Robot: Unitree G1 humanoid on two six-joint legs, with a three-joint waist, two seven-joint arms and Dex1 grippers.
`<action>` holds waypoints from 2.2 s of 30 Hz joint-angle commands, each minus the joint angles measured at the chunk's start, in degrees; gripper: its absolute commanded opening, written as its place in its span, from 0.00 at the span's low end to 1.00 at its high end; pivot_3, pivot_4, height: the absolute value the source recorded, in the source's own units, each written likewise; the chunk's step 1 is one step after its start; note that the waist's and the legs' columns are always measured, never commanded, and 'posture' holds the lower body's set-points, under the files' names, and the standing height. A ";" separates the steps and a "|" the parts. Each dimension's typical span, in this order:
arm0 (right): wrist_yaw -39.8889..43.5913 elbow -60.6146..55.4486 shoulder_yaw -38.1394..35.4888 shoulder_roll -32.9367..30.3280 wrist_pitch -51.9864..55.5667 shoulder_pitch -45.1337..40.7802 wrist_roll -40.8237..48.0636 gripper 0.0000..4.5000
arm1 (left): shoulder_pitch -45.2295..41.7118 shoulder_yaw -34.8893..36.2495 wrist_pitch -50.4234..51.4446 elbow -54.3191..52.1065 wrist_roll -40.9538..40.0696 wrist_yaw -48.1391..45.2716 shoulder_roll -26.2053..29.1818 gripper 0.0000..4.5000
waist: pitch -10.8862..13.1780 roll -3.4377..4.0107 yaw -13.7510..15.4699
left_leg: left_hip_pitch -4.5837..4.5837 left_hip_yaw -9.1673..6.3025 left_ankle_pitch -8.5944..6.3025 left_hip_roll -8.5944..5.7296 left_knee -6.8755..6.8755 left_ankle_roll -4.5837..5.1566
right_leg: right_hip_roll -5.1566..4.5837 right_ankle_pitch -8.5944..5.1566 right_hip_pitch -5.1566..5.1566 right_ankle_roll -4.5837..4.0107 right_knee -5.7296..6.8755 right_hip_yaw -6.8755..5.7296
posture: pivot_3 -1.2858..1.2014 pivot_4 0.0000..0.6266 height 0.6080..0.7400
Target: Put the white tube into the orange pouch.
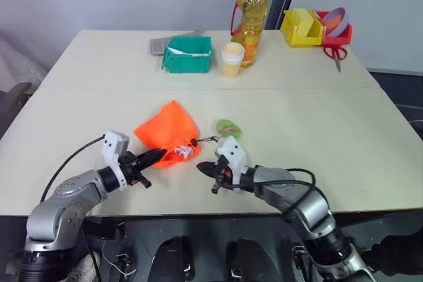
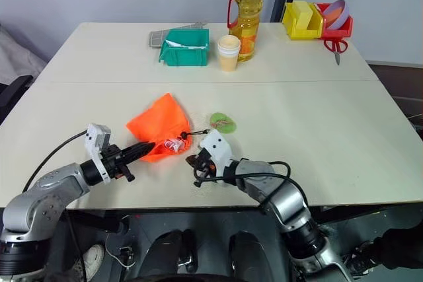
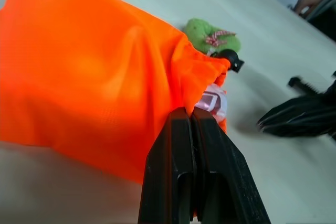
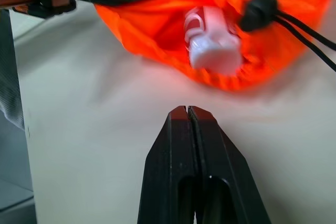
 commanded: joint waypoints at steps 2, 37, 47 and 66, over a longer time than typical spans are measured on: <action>0.05 3.43 0.88 2.41 -3.74 -3.35 -2.01 0.01 | -2.74 0.63 1.35 1.65 -2.00 -2.32 1.45 0.00 | 0.00 0.00 -0.02 | -0.01 0.00 0.00 0.00 -0.01 0.00 | 0.00 0.00 0.00 0.00 0.00 0.00 | 0.52 0.24 1.00; -4.91 2.42 -15.95 -4.81 -3.09 -4.23 -4.38 0.64 | -1.80 -7.01 -10.53 -3.98 7.60 -7.71 4.23 0.78 | 0.01 -0.01 -1.21 | 0.01 0.04 0.09 0.00 -0.30 -0.18 | -0.08 -0.04 -0.15 -0.23 -0.05 0.03 | 0.52 0.24 1.00; -11.02 16.10 -21.62 3.72 0.16 -10.62 -2.32 0.64 | -2.32 -8.02 -15.53 -2.83 9.46 -7.36 2.24 0.78 | 0.01 0.00 -1.31 | -0.02 0.14 0.39 0.00 -0.31 -0.30 | 0.03 0.07 0.02 -0.02 0.03 0.04 | 0.52 0.24 1.00; -8.89 9.58 -18.92 0.42 0.17 -8.50 -3.87 0.02 | -3.71 -8.03 -19.82 -0.06 12.00 -4.49 -0.73 0.78 | 0.00 -0.01 -1.09 | 0.01 0.16 0.40 0.00 -0.27 -0.30 | 0.05 0.09 0.07 0.04 0.07 0.03 | 0.52 0.24 1.00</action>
